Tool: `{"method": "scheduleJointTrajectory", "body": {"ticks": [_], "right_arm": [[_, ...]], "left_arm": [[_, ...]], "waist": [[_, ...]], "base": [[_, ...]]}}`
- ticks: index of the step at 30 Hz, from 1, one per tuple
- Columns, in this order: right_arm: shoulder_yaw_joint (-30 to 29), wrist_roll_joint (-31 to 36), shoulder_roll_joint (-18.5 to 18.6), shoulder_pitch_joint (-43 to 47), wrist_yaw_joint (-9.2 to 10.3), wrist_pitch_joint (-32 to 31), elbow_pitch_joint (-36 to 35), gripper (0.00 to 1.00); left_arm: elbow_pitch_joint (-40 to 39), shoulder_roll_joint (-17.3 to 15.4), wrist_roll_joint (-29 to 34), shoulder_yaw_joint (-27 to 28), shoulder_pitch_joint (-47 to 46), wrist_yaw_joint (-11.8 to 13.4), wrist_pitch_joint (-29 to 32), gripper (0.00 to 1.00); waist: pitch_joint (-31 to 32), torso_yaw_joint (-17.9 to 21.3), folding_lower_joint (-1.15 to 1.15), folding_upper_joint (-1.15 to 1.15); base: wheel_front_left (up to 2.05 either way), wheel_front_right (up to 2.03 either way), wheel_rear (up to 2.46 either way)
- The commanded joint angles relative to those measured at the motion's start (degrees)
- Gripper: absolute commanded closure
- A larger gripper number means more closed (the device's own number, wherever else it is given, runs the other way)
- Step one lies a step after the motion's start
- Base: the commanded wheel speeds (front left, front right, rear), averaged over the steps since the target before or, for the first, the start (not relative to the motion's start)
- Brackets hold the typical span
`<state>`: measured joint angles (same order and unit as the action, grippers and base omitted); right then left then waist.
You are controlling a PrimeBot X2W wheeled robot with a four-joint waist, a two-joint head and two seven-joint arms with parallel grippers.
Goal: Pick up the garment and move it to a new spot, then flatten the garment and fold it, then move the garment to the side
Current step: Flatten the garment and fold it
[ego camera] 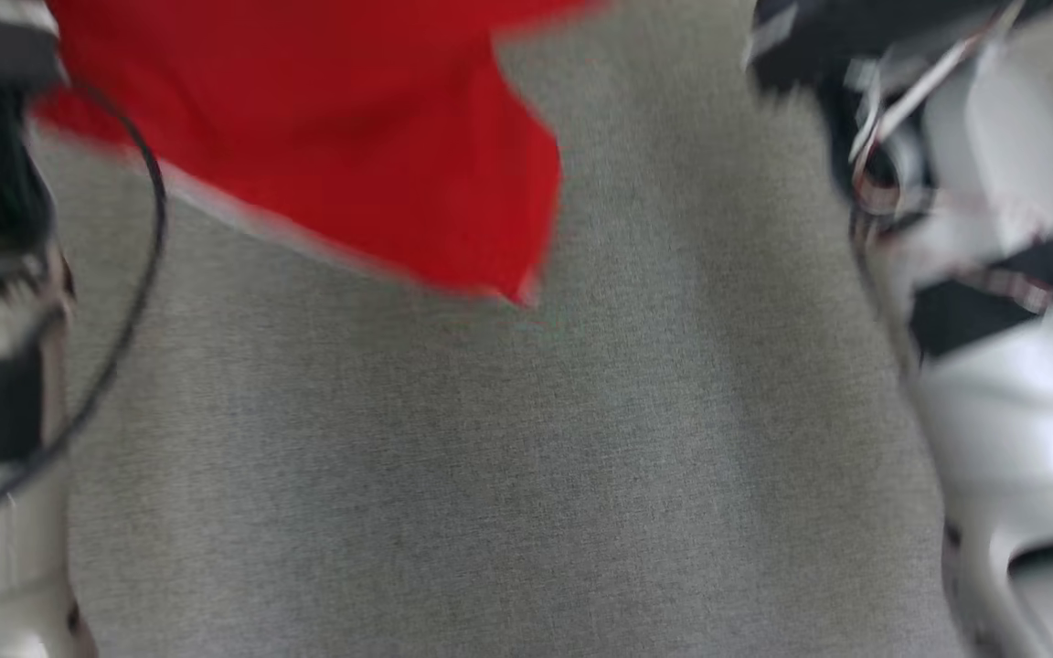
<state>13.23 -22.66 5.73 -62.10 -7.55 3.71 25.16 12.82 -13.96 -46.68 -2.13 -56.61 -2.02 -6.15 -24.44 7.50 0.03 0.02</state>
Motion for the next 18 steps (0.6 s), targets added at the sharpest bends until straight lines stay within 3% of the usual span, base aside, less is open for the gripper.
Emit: {"method": "scheduleJointTrajectory", "body": {"ticks": [1,4,9,13,18], "right_arm": [[-2.1,2.2,-0.5,-4.7,0.14,4.4,2.8,1.00],[-6.8,6.3,-1.3,-11.9,0.14,10.3,6.5,1.00],[-11.5,11.4,-1.8,-14.2,0.18,11.5,6.3,1.00],[-5.8,13.2,-0.1,-8.2,0.14,10.4,9.6,1.00],[0.0,10.4,2.8,-0.9,0.14,5.5,11.2,1.00]], "left_arm": [[1.0,0.1,-0.3,0.4,-3.9,-1.3,-2.2,1.00],[1.6,0.2,-1.4,0.9,-9.0,-3.7,-5.7,1.00],[1.5,0.6,-3.5,0.8,-7.9,-5.2,-8.1,1.00],[2.9,0.3,-3.7,-3.0,0.5,-5.4,-8.4,1.00],[4.2,-0.2,-4.8,-6.8,11.3,-5.5,-8.7,1.00]], "waist": [[-2.8,1.6,-0.03,-0.02],[-2.4,1.3,-0.03,-0.02],[-2.4,0.0,-0.03,-0.02],[-1.9,-0.6,-0.03,-0.02],[-0.5,-1.2,-0.03,-0.02]], "base": [[0.00,0.00,0.00],[0.00,0.00,0.00],[0.00,0.00,0.00],[0.00,0.00,0.00],[0.00,0.00,0.00]]}}
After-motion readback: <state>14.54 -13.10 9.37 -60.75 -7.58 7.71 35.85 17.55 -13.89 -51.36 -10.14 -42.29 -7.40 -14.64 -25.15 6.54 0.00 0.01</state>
